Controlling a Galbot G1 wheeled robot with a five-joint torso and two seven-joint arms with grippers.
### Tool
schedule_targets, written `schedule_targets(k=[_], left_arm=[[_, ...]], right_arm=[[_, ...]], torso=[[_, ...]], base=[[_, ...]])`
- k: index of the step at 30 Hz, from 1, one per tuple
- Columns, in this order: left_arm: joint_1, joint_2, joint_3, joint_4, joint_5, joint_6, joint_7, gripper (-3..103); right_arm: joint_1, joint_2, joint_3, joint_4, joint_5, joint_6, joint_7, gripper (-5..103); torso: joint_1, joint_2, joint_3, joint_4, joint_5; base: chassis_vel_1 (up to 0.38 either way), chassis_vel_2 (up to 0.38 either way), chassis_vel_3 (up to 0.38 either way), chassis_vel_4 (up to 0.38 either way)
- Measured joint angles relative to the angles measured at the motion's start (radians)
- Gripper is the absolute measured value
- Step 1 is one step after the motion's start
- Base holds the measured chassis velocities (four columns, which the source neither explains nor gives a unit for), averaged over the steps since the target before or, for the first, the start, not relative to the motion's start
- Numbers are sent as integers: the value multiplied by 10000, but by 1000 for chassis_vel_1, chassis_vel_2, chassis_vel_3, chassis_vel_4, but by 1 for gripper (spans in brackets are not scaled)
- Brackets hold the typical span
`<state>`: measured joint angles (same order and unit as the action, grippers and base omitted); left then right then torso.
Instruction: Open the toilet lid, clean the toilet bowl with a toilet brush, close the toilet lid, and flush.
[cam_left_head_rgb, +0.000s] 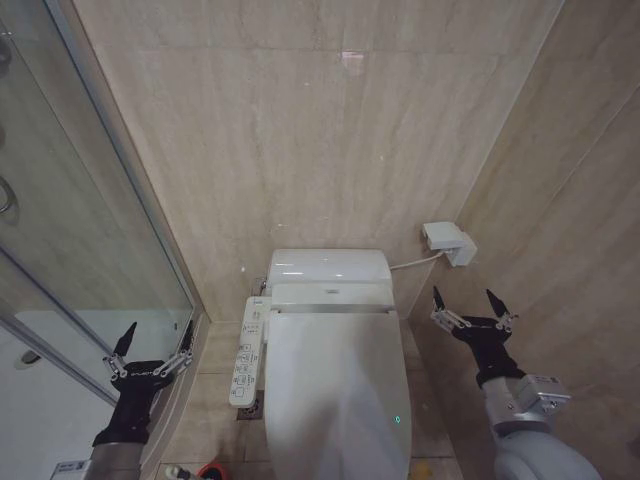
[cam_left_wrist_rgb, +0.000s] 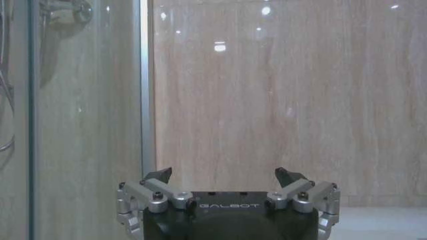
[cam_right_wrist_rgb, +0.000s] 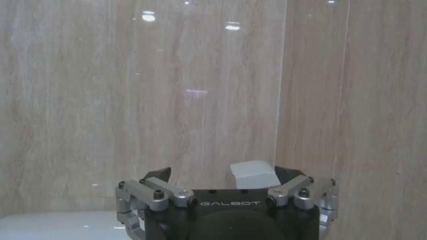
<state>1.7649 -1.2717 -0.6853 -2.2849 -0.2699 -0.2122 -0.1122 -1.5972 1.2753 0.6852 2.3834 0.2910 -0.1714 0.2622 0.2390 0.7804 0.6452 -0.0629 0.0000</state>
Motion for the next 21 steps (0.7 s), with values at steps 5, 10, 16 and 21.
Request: schedule_targets(k=[5, 10, 16, 21], left_arm=[[-95, 30, 26, 20, -1, 91, -3, 100], [-104, 39, 22, 22, -4, 115, -3, 100], [-104, 43, 18, 23, -7, 118, -3, 100], [-101, 46, 17, 23, -11, 119, -3, 100]], right_arm=[[0, 0, 0, 0, 0, 0, 0, 100], [0, 0, 0, 0, 0, 0, 0, 100], [0, 0, 0, 0, 0, 0, 0, 100], [0, 0, 0, 0, 0, 0, 0, 100]], torso=[[0, 0, 0, 0, 0], [0, 0, 0, 0, 0], [0, 0, 0, 0, 0], [0, 0, 0, 0, 0]], base=[[0, 0, 0, 0], [0, 0, 0, 0], [0, 0, 0, 0], [0, 0, 0, 0]])
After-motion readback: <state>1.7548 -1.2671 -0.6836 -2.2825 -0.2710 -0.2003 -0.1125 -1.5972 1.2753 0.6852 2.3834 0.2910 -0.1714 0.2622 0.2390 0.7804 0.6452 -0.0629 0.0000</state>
